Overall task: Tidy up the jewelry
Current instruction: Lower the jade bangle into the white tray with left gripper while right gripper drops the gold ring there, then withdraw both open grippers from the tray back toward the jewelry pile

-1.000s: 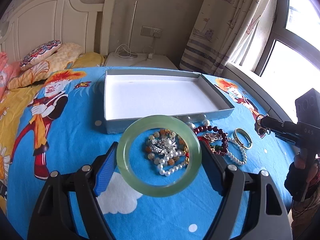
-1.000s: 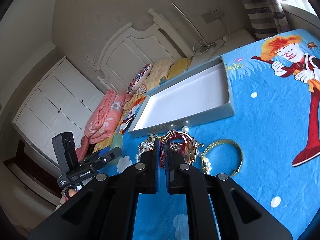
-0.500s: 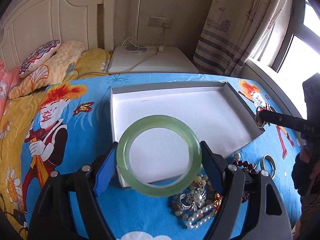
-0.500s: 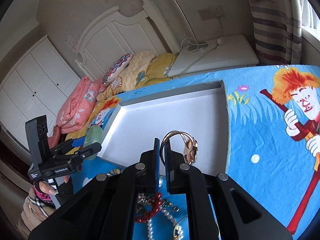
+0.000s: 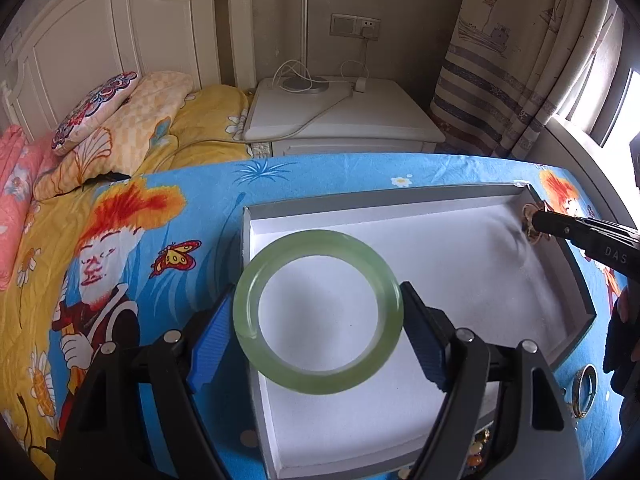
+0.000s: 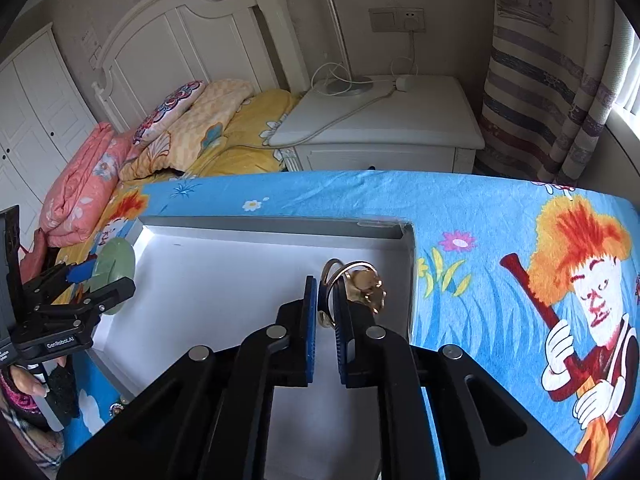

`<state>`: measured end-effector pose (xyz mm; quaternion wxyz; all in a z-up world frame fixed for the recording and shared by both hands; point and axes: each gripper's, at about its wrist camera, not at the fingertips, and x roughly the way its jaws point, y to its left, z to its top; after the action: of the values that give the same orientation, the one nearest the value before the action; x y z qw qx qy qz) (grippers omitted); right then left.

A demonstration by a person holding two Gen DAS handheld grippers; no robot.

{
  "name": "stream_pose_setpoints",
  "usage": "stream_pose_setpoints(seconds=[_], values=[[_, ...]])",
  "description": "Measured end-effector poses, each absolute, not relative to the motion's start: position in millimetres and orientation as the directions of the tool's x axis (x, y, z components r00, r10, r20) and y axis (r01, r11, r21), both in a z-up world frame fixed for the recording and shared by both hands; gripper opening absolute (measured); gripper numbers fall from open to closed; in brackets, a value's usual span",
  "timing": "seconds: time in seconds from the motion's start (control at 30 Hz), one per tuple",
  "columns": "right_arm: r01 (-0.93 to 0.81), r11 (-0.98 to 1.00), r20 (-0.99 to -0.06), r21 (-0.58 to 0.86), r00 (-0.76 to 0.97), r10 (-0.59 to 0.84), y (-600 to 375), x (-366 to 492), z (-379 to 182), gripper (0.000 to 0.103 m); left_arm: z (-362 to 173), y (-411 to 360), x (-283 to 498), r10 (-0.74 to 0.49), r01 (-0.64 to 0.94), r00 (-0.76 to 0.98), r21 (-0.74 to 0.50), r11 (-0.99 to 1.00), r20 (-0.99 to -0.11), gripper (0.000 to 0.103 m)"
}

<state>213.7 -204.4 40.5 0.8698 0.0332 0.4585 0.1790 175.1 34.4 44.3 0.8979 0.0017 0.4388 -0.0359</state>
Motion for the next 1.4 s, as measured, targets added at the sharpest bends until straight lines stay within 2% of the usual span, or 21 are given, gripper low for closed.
stream_pose_setpoints(seconds=[0.07,0.1,0.17,0.4,0.5,0.73,0.93,1.07,1.23,1.3,1.4], values=[[-0.281,0.934,-0.789,0.22,0.512,0.34,-205.5,214.6,38.2,0.067,44.0,30.4,176.5,-0.044,0.063,0.625,-0.006,0.998,-0.779,0.079],[-0.298,0.927,-0.773,0.23,0.522,0.36,-206.6,209.3,39.7,0.07,44.8,28.1,173.7,-0.05,0.072,0.636,-0.006,0.997,-0.77,0.08],[-0.33,0.921,-0.764,0.207,0.534,0.363,-205.2,195.1,41.7,0.07,44.5,20.1,165.8,-0.058,0.096,0.644,0.005,0.995,-0.763,0.081],[-0.398,0.917,-0.778,-0.027,0.584,0.231,-185.9,152.8,30.2,0.065,19.4,-2.6,144.9,0.068,0.109,0.636,0.177,0.978,-0.769,0.078],[-0.408,0.901,-0.779,-0.151,0.609,0.146,-172.3,137.8,23.0,0.067,18.3,-2.1,142.0,0.085,0.081,0.621,0.171,0.982,-0.779,0.078],[-0.414,0.901,-0.793,-0.13,0.589,0.156,-182.4,99.9,23.3,0.068,16.1,-8.3,109.7,0.091,0.085,0.619,0.182,0.98,-0.78,0.079],[-0.453,0.882,-0.805,-0.132,0.567,0.172,-189.4,42.4,24.4,0.072,14.6,-18.8,55.3,0.075,0.098,0.629,0.175,0.98,-0.773,0.079],[-0.421,0.899,-0.801,-0.123,0.577,0.161,-194.3,0.1,25.7,0.073,13.9,-24.8,15.2,0.068,0.094,0.643,0.166,0.982,-0.763,0.079],[-0.396,0.912,-0.771,-0.11,0.613,0.173,-197.5,-48.5,25.7,0.073,12.2,-26.7,-35.4,0.06,0.075,0.657,0.145,0.987,-0.751,0.083],[-0.389,0.915,-0.76,-0.107,0.625,0.176,-197.6,-64.5,26.0,0.073,11.2,-30.0,-54.0,0.045,0.091,0.654,0.138,0.986,-0.755,0.09],[-0.404,0.909,-0.746,-0.1,0.635,0.2,-198.1,-79.1,26.8,0.073,13.5,-27.7,-73.3,0.04,0.076,0.661,0.12,0.99,-0.749,0.091]])
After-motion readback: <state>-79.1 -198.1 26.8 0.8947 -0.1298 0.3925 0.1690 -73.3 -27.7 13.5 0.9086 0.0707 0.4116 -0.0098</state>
